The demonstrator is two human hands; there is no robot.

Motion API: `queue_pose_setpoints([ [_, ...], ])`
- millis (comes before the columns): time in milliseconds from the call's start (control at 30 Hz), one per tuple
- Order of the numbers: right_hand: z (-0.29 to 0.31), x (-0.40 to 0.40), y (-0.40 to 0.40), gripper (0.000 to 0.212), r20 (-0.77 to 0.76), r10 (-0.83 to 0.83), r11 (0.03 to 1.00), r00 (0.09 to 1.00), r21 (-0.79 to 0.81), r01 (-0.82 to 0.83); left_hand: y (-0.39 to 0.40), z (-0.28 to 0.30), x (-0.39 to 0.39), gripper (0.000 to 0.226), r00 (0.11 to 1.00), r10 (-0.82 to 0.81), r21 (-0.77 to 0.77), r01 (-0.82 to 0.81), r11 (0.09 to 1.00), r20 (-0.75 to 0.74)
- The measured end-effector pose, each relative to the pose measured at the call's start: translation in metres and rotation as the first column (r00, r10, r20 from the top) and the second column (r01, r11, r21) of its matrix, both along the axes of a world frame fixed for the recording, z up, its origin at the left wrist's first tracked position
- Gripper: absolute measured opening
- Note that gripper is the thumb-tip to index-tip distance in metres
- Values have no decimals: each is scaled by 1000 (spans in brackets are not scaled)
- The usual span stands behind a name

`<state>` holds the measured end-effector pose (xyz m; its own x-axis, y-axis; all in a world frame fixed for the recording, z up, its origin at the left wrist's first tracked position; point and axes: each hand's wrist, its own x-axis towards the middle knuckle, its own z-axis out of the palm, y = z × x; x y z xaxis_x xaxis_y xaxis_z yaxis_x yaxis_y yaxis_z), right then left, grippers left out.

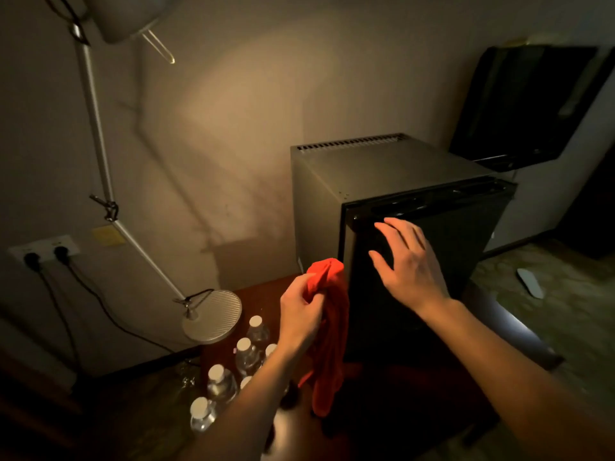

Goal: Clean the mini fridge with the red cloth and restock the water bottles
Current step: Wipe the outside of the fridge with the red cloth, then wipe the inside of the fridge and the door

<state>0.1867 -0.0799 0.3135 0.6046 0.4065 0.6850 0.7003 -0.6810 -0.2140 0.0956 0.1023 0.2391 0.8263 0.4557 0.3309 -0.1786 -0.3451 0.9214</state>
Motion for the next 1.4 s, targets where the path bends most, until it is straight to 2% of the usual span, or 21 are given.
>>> queue_pose_setpoints([
  [133, 8, 31, 11, 44, 88, -17, 999, 996, -45, 21, 6, 8, 22, 25, 996, 78, 31, -79, 996, 40],
  [300, 16, 54, 15, 44, 147, -23, 999, 989, -41, 29, 0, 26, 53, 24, 985, 141, 25, -144, 989, 96],
  [500, 31, 68, 13, 62, 89, -21, 992, 996, -121, 31, -20, 49, 68, 25, 978, 146, 17, -150, 989, 148],
  [733, 50, 54, 18, 73, -57, -17, 982, 998, -191, 6, -27, 49, 48, 25, 984, 144, -23, -142, 990, 109],
  [800, 52, 47, 14, 74, -38, -26, 983, 999, -185, 18, -27, 50, 38, 24, 986, 135, -34, -132, 991, 95],
  [900, 43, 24, -6, 66, 34, -32, 990, 999, -136, 36, -28, 49, 24, 21, 989, 133, -38, -131, 991, 62],
  [1000, 34, 3, -43, 51, 0, -2, 998, 1000, -62, 2, -40, 45, 14, 18, 995, 102, -48, -100, 994, 21],
  [1067, 32, -10, -71, 48, -22, 13, 999, 1000, -42, -14, -55, 42, 11, 19, 998, 68, -32, -68, 997, -5],
  [1200, 45, -29, -113, 59, -186, -54, 998, 981, 6, 56, -92, 36, 9, 18, 1000, 6, -22, -7, 1000, -25],
  [1267, 57, -40, -130, 55, -250, -140, 988, 958, 24, 151, -110, 31, 8, 16, 999, -34, -8, 34, 999, -27],
  [1333, 63, -55, -143, 39, -205, -225, 974, 953, -11, 227, -125, 29, 6, 18, 998, -63, -12, 62, 998, -29],
  [1400, 61, -71, -147, 26, -84, -272, 958, 959, -114, 262, -136, 26, 5, 22, 996, -82, -26, 81, 996, -30],
])
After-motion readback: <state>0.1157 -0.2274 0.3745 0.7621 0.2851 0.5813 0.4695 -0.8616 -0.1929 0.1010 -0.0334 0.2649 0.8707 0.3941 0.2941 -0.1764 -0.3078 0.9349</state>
